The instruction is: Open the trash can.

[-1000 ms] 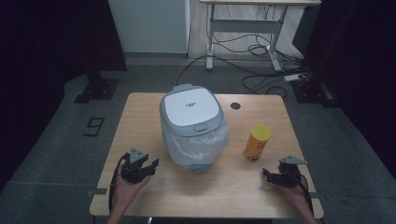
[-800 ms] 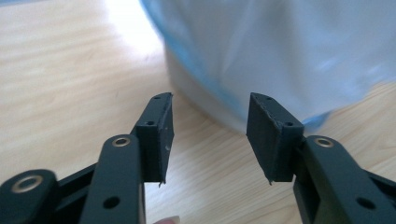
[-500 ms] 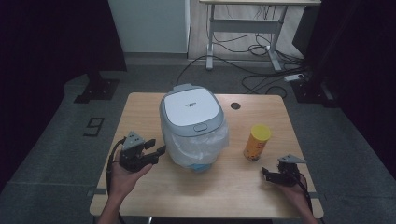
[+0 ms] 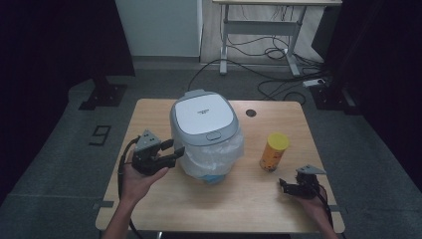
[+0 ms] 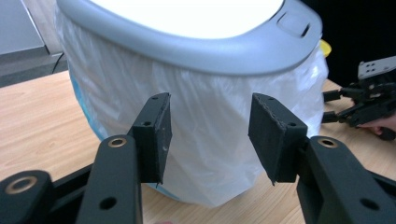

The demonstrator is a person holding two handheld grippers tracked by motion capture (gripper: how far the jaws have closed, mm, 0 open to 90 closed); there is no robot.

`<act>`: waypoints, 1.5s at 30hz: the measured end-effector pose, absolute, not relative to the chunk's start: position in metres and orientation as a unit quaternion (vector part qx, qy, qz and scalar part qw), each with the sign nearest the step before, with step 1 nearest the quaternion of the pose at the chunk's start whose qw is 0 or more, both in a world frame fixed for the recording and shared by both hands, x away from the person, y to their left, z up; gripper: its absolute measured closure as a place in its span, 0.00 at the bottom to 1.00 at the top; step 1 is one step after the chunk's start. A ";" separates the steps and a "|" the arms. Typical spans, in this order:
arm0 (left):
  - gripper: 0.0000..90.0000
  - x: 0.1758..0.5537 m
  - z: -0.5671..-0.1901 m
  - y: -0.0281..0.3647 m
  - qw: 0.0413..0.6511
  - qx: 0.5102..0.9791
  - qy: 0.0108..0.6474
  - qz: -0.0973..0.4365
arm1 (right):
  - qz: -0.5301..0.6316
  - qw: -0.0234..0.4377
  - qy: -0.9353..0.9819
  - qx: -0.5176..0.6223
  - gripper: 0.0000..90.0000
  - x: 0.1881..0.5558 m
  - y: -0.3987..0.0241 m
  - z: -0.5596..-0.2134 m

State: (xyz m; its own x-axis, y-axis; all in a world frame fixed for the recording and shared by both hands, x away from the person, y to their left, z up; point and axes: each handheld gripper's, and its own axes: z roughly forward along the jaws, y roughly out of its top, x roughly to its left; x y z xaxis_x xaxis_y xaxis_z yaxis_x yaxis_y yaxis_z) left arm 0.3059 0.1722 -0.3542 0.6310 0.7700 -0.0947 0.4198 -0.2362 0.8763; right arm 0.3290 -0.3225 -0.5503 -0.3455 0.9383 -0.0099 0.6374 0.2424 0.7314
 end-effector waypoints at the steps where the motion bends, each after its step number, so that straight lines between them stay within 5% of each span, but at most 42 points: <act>1: 0.55 0.306 -0.349 0.170 0.481 0.766 0.384 0.185 | 0.324 0.232 0.753 0.523 0.17 0.329 -0.322 -0.550; 33: 0.56 0.338 -0.321 0.109 0.486 0.788 0.340 0.166 | 0.325 0.231 0.753 0.523 0.17 0.329 -0.323 -0.550; 45: 0.70 0.343 -0.324 0.089 0.474 0.802 0.323 0.167 | 0.325 0.230 0.753 0.523 0.17 0.329 -0.323 -0.550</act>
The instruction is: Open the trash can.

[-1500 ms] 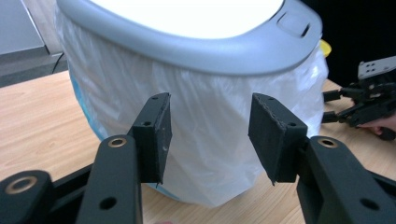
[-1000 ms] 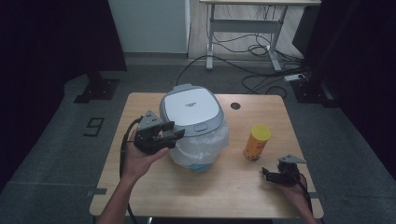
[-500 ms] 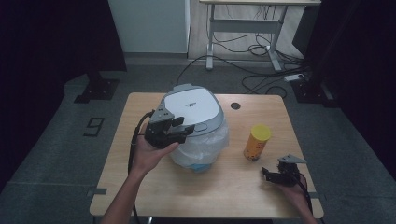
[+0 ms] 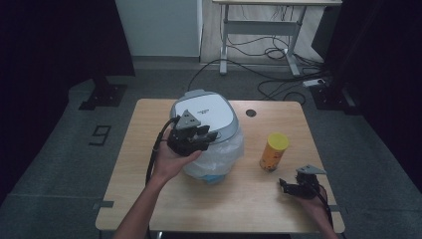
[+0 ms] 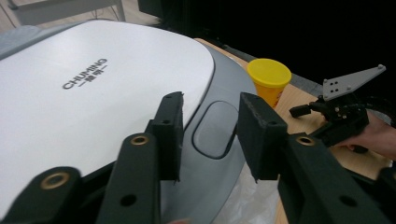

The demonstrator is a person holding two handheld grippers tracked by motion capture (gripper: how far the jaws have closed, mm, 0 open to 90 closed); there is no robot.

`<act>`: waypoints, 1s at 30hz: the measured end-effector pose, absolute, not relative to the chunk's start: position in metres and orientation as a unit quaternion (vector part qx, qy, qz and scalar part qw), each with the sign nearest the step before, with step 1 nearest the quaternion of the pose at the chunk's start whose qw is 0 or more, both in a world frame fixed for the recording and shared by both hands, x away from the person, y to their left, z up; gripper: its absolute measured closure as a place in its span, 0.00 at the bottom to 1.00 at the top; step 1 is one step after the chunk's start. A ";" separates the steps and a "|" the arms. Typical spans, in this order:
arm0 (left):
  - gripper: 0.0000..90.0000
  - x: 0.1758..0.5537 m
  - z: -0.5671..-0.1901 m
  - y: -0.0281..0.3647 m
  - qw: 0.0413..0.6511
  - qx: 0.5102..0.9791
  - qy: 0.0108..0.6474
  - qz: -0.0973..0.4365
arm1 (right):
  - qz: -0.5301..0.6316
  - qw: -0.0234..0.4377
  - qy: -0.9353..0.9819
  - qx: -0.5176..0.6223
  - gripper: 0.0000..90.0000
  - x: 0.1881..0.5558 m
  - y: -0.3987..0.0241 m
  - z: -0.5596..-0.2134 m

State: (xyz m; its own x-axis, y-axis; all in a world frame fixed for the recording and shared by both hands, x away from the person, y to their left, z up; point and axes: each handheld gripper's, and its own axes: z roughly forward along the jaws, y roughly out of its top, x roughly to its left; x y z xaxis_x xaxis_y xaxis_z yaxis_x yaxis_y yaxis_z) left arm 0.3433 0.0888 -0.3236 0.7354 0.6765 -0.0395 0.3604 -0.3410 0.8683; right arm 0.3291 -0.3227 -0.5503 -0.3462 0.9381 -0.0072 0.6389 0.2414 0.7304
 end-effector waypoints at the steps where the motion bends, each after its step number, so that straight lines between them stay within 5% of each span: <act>1: 0.71 0.343 -0.324 0.088 0.473 0.802 0.323 0.169 | 0.325 0.230 0.753 0.523 0.17 0.329 -0.323 -0.550; 17: 1.00 0.348 -0.324 0.085 0.479 0.806 0.314 0.149 | 0.324 0.230 0.754 0.523 0.17 0.329 -0.323 -0.550; 30: 1.00 0.348 -0.324 0.083 0.476 0.810 0.312 0.142 | 0.325 0.230 0.754 0.523 0.17 0.329 -0.323 -0.550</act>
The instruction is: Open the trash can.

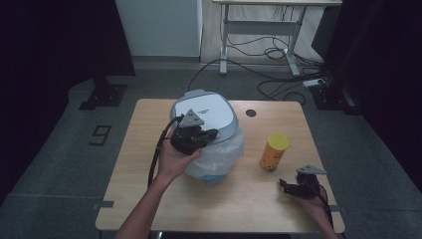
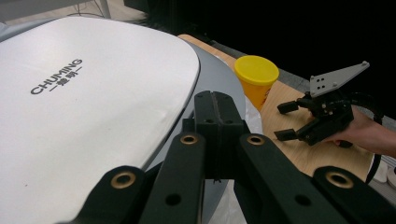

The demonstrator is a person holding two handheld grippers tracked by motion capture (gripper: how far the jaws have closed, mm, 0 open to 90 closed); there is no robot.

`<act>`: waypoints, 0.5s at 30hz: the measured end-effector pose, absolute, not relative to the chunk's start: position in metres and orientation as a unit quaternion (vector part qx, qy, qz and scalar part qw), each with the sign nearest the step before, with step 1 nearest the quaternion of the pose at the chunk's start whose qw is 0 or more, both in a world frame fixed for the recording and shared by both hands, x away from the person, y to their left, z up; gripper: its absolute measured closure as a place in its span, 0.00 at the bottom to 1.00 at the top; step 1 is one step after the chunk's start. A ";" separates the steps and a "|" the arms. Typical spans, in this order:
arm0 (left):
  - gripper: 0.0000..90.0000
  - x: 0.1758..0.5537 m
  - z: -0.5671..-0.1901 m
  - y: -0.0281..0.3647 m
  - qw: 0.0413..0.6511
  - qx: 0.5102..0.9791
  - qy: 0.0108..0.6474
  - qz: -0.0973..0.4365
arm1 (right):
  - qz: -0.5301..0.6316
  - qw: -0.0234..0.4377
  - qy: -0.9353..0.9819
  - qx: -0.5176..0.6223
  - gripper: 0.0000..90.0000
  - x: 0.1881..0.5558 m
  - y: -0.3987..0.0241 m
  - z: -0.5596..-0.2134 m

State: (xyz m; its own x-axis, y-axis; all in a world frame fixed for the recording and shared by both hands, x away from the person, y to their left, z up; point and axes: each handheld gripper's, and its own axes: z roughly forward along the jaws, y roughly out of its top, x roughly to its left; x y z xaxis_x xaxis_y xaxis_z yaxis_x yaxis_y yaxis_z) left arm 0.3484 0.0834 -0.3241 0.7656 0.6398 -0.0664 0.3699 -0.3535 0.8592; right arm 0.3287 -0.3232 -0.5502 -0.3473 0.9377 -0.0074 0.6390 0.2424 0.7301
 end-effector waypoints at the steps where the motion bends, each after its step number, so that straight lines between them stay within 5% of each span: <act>1: 1.00 0.348 -0.324 0.083 0.475 0.811 0.311 0.143 | 0.324 0.230 0.754 0.523 0.17 0.329 -0.323 -0.550; 15: 1.00 0.351 -0.323 0.086 0.481 0.807 0.318 0.130 | 0.325 0.229 0.755 0.522 0.17 0.328 -0.324 -0.550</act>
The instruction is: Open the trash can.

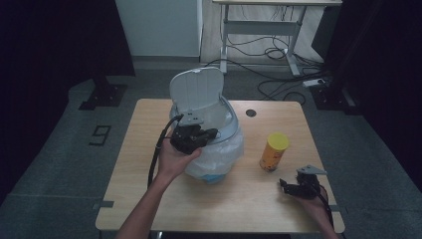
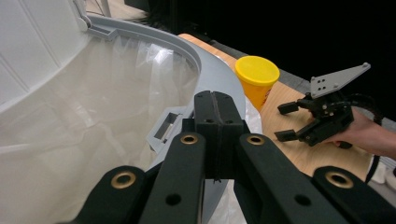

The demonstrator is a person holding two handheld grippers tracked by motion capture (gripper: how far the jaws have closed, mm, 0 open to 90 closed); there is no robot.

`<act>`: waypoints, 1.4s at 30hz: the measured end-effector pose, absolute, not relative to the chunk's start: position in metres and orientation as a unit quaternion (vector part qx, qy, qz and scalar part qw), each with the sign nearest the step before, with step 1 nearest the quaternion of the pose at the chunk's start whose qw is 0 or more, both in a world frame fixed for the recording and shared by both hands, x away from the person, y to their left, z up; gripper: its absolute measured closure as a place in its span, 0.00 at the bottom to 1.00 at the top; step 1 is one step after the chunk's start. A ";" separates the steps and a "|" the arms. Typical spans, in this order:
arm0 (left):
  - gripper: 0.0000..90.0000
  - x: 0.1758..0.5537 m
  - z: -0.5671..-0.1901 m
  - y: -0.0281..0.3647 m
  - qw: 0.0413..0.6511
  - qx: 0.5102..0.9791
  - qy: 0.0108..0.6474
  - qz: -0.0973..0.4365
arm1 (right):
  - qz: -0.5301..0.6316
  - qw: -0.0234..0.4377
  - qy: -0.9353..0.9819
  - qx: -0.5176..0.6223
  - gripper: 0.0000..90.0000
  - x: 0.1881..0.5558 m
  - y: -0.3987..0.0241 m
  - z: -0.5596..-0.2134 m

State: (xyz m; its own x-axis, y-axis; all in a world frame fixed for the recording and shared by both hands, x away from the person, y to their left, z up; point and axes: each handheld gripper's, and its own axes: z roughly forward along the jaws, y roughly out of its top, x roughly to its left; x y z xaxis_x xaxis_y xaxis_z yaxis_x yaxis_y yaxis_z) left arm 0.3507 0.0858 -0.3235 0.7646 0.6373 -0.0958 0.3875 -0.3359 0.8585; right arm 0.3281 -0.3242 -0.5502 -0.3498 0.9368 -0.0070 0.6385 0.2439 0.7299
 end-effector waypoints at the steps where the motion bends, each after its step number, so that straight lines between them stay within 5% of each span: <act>1: 1.00 0.351 -0.323 0.086 0.481 0.807 0.317 0.129 | 0.325 0.229 0.754 0.522 0.17 0.328 -0.324 -0.550; 13: 0.96 0.338 -0.317 0.102 0.500 0.798 0.306 0.140 | 0.325 0.229 0.754 0.523 0.17 0.327 -0.325 -0.550; 24: 0.77 0.322 -0.319 0.135 0.499 0.788 0.323 0.161 | 0.325 0.228 0.754 0.523 0.17 0.327 -0.325 -0.550; 42: 0.61 0.300 -0.344 0.185 0.479 0.776 0.364 0.192 | 0.325 0.228 0.754 0.524 0.17 0.328 -0.325 -0.550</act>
